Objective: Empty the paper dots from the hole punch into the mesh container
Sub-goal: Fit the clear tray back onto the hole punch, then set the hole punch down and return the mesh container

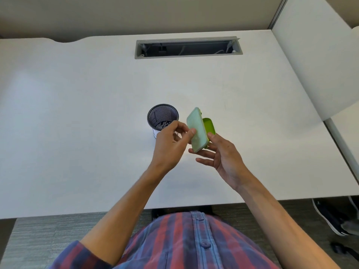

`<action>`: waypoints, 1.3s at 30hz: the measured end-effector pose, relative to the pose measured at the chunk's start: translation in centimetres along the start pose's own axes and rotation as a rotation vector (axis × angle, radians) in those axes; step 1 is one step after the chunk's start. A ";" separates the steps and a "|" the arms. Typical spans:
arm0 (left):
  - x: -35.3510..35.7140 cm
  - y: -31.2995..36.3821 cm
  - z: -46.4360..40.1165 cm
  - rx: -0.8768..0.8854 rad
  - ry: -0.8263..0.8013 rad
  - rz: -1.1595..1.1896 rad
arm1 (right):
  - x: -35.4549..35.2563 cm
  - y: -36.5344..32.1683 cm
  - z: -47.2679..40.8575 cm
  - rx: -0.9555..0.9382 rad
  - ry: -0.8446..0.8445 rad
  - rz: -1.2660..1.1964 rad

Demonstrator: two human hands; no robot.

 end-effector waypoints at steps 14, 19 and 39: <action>0.0 0.3 -1.8 -0.195 -0.109 0.296 | -0.2 -0.8 -1.6 -0.191 -0.102 0.437; 1.0 -0.1 -2.3 -0.215 -0.162 0.354 | -1.0 -0.6 -2.4 -0.239 -0.082 0.430; -2.9 -1.0 -4.3 0.412 0.449 -0.597 | -12.5 -2.8 -18.9 -0.355 0.396 1.640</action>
Point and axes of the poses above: each hand's wrist, its own z-axis away from the middle knuckle, its own x-axis out of the palm, y = z × x, the point moved 3 cm from there along -z, towards the middle knuckle, and after that the axes turned 12 degrees about -x, right-handed, at the moved point
